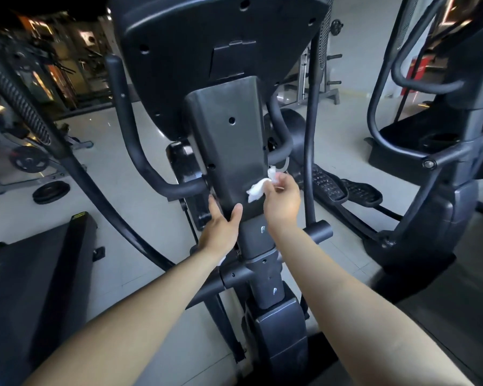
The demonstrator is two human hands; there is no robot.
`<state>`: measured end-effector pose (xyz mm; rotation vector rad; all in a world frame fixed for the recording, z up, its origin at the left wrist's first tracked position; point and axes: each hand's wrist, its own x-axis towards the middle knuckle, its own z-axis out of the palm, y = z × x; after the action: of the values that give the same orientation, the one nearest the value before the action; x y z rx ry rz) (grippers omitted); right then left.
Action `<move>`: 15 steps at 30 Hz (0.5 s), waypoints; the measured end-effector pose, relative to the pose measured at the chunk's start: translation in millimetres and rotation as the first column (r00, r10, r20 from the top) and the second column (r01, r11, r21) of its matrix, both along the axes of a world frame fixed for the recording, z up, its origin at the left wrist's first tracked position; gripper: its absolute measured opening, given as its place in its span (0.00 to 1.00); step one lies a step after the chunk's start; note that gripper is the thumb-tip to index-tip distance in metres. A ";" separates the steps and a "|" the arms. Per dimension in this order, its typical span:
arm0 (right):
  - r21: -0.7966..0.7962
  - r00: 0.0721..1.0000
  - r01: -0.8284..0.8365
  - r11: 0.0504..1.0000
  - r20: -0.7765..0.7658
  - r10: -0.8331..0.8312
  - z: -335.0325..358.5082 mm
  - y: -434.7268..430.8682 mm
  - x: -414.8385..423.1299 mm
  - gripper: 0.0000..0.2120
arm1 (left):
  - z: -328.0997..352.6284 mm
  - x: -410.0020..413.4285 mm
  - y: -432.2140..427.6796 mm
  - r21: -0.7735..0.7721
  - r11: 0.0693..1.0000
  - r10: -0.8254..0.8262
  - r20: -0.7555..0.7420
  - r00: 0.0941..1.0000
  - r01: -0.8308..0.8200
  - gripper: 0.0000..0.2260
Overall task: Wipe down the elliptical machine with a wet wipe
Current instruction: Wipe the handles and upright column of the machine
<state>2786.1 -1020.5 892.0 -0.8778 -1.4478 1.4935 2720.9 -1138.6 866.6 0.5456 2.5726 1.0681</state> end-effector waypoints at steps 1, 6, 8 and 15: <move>-0.006 1.000 -0.005 1.000 0.006 0.005 0.7 3.0 -1.3 0.03 | 0.0 1.2 2.1 -0.008 1.000 0.000 -0.008 1.000 0.000 0.37; -0.222 0.988 -0.054 0.974 0.132 0.084 -34.9 0.0 2.1 0.08 | -1.1 4.1 10.8 -0.036 0.999 0.029 -0.008 1.000 -0.029 0.38; -0.221 0.932 -0.079 0.972 0.328 0.151 -49.8 -1.8 4.2 0.11 | -1.2 3.0 11.5 -0.029 0.999 0.033 0.000 0.999 -0.033 0.38; 0.027 0.999 -0.050 0.998 -0.017 0.050 -2.0 -27.1 13.1 0.04 | -2.7 -11.5 2.9 0.014 0.998 -0.053 0.042 0.998 0.053 0.39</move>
<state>2799.2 -1047.6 890.0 -0.8160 -1.4837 1.5117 2709.4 -1135.6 863.8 0.5848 2.5019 1.0679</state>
